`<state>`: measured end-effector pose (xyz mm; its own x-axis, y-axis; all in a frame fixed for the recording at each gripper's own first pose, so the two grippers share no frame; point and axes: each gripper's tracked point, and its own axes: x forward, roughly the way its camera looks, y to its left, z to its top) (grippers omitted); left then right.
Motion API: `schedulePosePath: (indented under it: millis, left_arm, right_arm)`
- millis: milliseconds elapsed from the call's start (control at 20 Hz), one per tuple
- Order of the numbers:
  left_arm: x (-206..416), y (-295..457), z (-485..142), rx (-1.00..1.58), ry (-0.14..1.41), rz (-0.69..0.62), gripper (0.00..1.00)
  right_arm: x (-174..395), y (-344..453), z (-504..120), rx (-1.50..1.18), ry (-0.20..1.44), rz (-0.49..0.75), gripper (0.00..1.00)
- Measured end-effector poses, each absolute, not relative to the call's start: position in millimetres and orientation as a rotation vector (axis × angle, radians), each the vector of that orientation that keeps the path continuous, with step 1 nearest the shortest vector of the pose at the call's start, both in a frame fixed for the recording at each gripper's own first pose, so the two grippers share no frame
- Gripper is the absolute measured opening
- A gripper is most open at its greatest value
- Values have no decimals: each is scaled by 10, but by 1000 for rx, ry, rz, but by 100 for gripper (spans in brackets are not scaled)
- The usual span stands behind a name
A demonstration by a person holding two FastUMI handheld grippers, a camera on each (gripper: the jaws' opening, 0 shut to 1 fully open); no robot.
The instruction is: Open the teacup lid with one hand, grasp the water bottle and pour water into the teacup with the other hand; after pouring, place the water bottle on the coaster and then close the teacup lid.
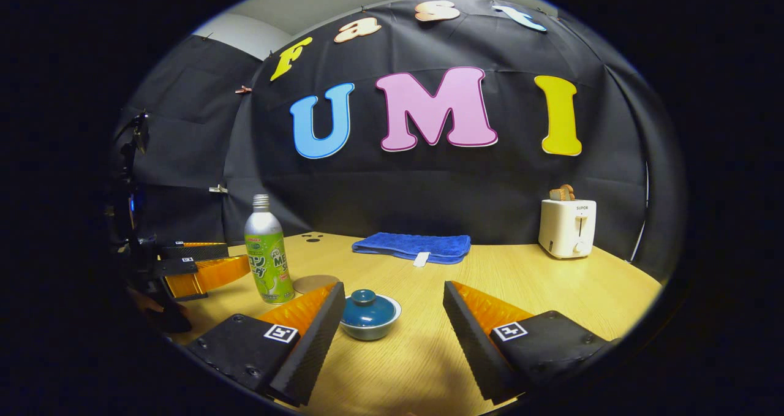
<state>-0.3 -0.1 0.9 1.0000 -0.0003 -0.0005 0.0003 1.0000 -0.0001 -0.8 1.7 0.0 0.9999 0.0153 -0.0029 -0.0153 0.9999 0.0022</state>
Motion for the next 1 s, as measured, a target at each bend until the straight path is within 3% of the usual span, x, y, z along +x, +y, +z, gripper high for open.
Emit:
schedulePosePath:
  millis: [400, 700, 1000]
  left_arm:
    - [-4, 3, 11, 0, 1, 0, 95]
    - [-10, -3, 10, -1, 1, 0, 95]
    - [-3, 3, 13, -1, 2, 0, 95]
  right_arm:
    - [260, 265, -159, 0, 103, 96, 98]
    - [499, 253, -224, 5, 153, 66, 80]
    - [566, 363, -344, -15, 232, 106, 54]
